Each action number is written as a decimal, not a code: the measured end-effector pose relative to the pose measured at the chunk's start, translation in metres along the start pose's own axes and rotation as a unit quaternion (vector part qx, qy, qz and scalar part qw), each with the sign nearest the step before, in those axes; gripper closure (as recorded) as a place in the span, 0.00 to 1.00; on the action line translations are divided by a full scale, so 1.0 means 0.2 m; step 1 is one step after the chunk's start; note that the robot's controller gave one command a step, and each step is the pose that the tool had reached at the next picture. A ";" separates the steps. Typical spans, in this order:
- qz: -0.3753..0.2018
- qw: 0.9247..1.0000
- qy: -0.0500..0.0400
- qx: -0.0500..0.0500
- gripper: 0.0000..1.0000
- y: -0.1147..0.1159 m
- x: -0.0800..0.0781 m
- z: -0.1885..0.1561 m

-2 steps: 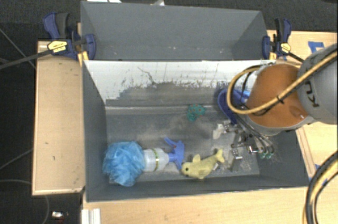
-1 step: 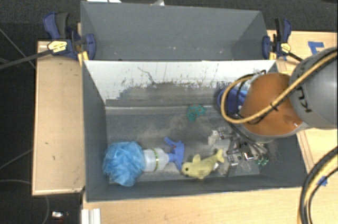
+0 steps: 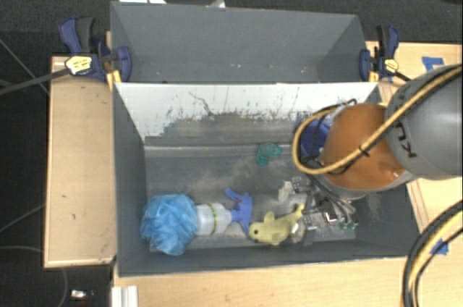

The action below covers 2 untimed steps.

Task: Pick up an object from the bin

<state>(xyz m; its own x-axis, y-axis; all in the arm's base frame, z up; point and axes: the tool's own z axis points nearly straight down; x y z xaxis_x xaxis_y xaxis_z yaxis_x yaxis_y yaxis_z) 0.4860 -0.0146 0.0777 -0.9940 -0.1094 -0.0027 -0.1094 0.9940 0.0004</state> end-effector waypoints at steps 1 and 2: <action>-0.150 0.989 0.000 0.000 0.00 0.04 0.01 0.02; -0.315 0.949 -0.002 0.000 1.00 0.14 -0.05 0.04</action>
Offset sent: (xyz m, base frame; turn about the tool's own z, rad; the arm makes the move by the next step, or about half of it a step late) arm 0.0056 0.0288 -0.0077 -0.6416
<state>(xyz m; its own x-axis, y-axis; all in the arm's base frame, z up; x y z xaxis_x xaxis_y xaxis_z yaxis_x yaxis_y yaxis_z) 0.4924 0.0144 0.0705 -0.7313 -0.6820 -0.0059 -0.6820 0.7314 -0.0027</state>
